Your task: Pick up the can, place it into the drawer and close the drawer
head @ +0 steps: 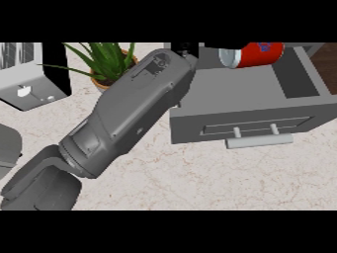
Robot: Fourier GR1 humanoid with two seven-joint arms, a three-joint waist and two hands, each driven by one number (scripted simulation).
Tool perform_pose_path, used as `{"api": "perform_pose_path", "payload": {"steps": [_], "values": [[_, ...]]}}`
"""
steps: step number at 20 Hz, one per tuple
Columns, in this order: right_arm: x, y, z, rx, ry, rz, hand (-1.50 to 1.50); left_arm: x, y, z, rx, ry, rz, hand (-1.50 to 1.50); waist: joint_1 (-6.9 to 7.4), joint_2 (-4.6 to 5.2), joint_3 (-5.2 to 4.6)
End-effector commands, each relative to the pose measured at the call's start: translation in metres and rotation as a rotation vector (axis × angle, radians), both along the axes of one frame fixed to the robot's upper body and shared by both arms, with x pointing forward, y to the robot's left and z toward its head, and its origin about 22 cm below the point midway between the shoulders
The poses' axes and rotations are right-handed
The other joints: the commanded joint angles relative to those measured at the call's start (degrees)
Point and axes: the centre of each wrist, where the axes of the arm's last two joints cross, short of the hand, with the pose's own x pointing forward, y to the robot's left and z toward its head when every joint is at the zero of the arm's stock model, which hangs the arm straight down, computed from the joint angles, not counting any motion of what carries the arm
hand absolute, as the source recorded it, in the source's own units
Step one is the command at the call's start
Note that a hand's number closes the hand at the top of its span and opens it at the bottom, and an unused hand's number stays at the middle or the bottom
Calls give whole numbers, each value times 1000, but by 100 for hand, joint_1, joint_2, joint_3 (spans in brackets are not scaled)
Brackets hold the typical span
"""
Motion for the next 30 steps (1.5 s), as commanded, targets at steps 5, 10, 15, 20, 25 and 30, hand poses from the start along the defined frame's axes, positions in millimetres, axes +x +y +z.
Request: {"api": "perform_pose_path", "payload": {"steps": [5, 10, 15, 20, 25, 30], "values": [[2, 4, -1, 6, -8, 1, -150, 1, 4, -17, 16, 28, 58, -150, 8, -1, -1], [-9, -11, 0, -20, -3, 11, -150, 0, 7, -31, 36, 14, 89, -150, -107, 1, 3], [2, 2, 5, 0, -35, 24, -150, -3, 4, -28, -9, -7, 96, -150, -103, 21, 0], [3, 4, 40, -332, -136, 7, -150, 3, 4, -16, -40, -28, 66, -150, 25, 38, -6], [16, 23, 52, -406, -227, 47, -150, -2, 1, -18, -59, -83, 56, -150, 90, 33, -9], [33, 35, 59, -555, -239, 60, -150, -3, -1, -15, -66, -122, 63, -150, 264, 18, -10]]}}
